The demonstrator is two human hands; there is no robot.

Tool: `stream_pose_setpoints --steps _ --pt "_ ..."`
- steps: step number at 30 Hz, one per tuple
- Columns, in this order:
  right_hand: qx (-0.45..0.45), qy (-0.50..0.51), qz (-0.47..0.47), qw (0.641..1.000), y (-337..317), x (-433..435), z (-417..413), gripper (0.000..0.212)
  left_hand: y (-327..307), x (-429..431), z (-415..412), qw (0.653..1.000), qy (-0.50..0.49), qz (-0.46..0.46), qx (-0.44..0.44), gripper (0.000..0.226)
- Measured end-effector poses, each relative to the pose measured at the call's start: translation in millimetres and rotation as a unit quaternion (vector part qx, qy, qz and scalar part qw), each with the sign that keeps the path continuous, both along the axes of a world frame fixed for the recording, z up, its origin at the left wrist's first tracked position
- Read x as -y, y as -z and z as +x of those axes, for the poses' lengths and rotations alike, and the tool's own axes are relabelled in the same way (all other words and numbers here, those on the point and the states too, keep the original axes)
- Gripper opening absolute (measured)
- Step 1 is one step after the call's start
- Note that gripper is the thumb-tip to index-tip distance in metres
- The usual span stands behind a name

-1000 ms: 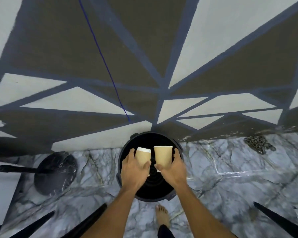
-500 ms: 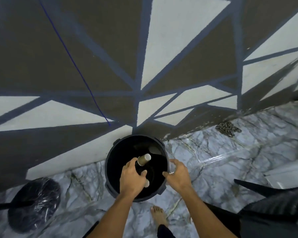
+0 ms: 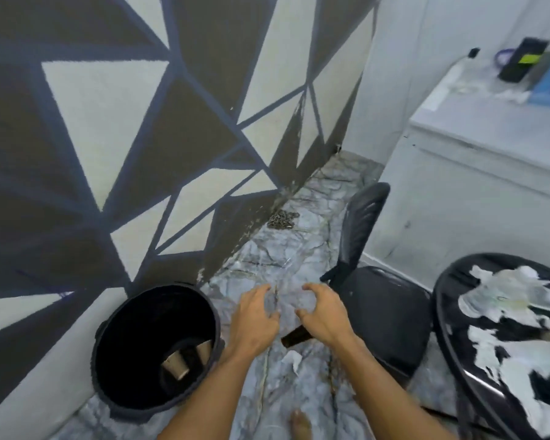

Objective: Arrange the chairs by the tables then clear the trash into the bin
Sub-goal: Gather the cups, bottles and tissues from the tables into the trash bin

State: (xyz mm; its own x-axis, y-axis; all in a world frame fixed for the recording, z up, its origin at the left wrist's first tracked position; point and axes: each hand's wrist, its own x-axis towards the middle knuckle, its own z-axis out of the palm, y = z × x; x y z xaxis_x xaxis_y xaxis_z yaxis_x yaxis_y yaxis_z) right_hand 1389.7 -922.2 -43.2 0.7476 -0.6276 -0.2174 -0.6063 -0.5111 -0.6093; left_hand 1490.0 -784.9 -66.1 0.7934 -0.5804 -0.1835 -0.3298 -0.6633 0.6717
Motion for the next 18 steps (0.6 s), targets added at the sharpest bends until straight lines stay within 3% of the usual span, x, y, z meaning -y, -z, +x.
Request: stream_pose_setpoints --steps 9,18 --pt "0.042 0.206 -0.045 0.977 -24 82 -178 0.055 -28 137 -126 0.969 0.240 -0.035 0.051 0.059" --pt "0.058 0.340 -0.034 0.938 -19 146 -356 0.052 -42 249 -287 0.920 0.386 -0.038 0.055 0.058"
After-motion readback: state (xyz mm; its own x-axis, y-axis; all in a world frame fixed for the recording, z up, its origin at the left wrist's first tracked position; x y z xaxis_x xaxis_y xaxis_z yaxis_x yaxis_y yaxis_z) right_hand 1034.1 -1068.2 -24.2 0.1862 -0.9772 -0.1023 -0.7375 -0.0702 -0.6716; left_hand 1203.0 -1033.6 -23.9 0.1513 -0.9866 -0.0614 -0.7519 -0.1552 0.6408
